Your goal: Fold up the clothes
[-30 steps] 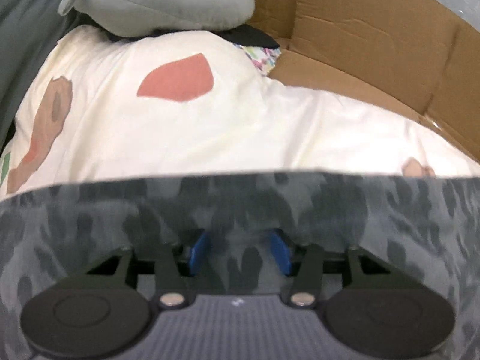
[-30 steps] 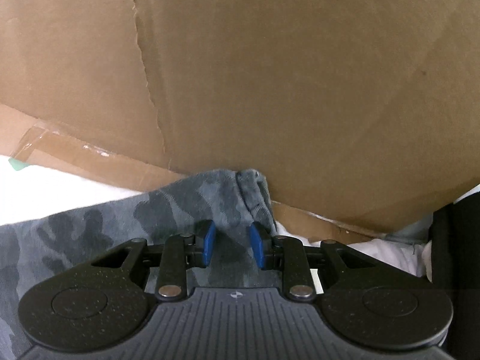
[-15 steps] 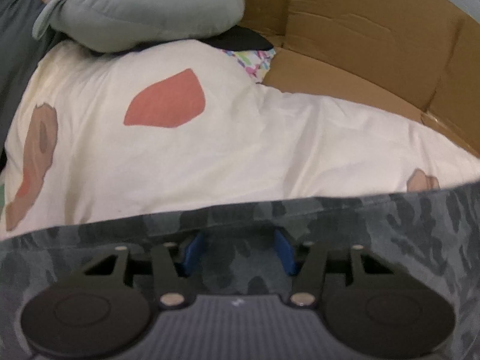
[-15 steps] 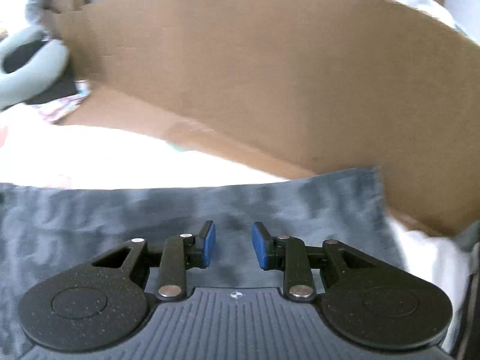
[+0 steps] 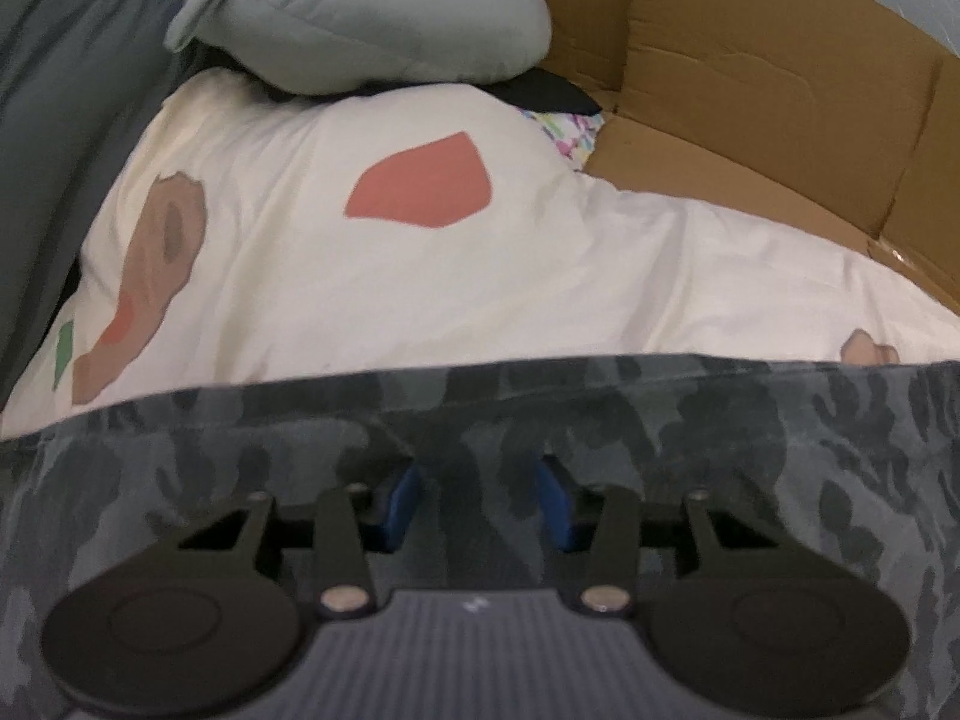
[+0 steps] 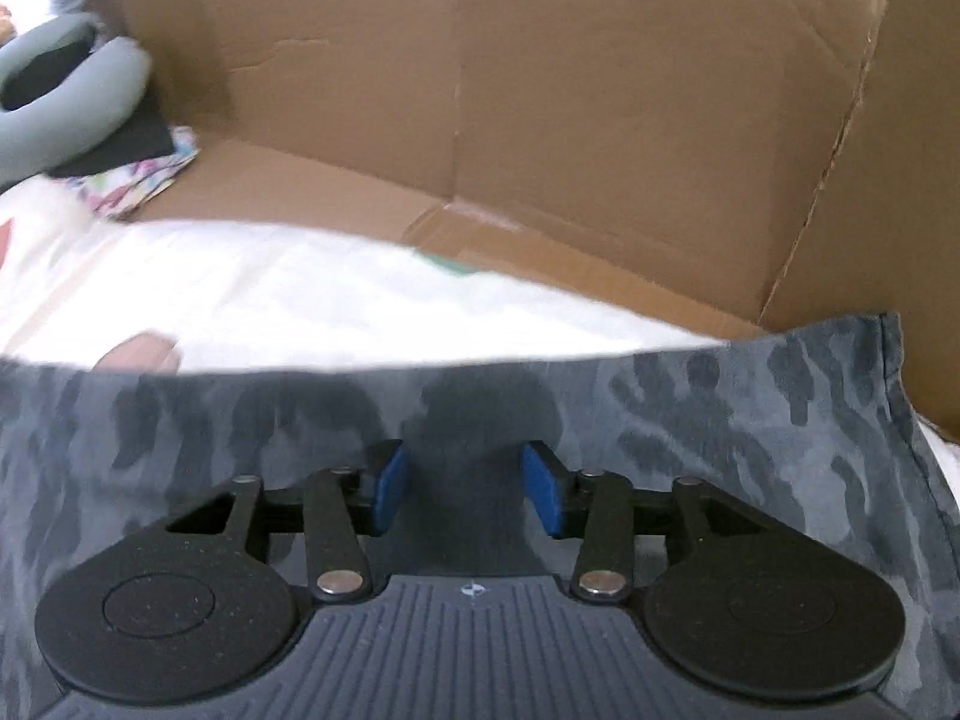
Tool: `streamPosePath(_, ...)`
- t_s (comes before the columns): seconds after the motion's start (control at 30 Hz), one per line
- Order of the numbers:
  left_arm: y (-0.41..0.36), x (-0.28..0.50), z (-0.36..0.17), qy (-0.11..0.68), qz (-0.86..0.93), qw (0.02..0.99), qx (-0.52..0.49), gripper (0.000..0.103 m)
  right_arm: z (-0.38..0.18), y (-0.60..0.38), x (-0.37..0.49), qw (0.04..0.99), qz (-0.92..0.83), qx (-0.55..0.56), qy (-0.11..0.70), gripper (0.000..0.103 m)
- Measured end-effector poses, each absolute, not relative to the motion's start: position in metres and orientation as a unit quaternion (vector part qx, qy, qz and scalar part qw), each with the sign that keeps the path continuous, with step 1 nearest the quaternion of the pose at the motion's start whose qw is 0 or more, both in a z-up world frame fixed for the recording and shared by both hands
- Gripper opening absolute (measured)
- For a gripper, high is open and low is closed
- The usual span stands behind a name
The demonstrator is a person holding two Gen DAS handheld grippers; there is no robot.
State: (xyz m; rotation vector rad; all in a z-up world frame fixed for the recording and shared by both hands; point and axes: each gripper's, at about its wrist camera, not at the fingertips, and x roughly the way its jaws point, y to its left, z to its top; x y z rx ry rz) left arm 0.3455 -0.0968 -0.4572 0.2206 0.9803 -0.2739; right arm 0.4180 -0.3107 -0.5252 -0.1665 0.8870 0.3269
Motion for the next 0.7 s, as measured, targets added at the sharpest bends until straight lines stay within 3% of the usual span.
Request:
streamPosePath(0.13,-0.079,0.338,-0.447,0.465,-0.124,0.870,0.104,0.047,-0.527,-0.304,0.439,0.888,0.138,-0.074,0.431,0.062)
streamPosePath(0.27,-0.045,0.323,-0.421,0.448,-0.111,0.883,0.086,0.047,-0.529,-0.304,0.456,0.881,0.128,-0.077,0.448,0.081)
streamPosePath(0.43,0.010,0.302,-0.392,0.450,-0.089,0.881,0.114,0.047,-0.511,-0.310,0.466,0.867,0.132,-0.100,0.470,0.074)
streamPosePath(0.7,0.109,0.283,-0.348,0.461,-0.006,0.881,0.110,0.047,-0.459,-0.325,0.456,0.869,0.154,-0.102,0.460,0.074)
